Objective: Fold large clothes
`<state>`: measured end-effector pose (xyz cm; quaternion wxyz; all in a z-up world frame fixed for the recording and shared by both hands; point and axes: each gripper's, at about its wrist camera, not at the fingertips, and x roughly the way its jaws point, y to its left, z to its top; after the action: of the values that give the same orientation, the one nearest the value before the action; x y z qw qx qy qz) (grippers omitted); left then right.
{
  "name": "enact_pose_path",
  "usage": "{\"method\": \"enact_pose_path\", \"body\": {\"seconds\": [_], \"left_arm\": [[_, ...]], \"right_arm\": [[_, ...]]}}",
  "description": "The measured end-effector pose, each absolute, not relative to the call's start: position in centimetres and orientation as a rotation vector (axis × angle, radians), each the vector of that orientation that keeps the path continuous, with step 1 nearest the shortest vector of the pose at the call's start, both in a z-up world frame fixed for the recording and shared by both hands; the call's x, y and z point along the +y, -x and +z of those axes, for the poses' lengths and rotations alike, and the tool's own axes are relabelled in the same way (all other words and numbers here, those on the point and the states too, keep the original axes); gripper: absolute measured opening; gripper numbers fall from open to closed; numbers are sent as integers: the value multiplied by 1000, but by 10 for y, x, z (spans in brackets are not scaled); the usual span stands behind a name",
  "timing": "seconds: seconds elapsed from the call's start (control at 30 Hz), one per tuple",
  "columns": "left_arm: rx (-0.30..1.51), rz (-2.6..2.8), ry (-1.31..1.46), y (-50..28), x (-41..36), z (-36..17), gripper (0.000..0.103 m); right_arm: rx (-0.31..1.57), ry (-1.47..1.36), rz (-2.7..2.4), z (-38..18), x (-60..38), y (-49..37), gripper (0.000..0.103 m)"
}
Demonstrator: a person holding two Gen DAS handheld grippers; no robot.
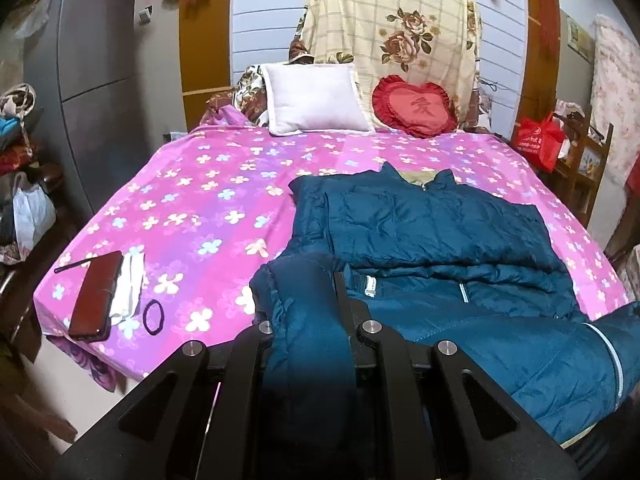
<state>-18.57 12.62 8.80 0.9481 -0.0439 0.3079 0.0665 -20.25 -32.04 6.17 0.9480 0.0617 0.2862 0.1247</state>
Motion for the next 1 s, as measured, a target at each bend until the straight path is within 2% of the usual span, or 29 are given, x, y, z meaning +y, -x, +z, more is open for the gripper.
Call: {"method": "enact_pose_path", "body": {"seconds": [0.6, 1.0], "left_arm": [[649, 112, 134, 178, 133, 83, 10], [595, 74, 245, 158, 157, 89, 9]], "right_arm": [[581, -112, 224, 64, -314, 189, 10], [510, -103, 192, 89, -300, 150, 10]]}}
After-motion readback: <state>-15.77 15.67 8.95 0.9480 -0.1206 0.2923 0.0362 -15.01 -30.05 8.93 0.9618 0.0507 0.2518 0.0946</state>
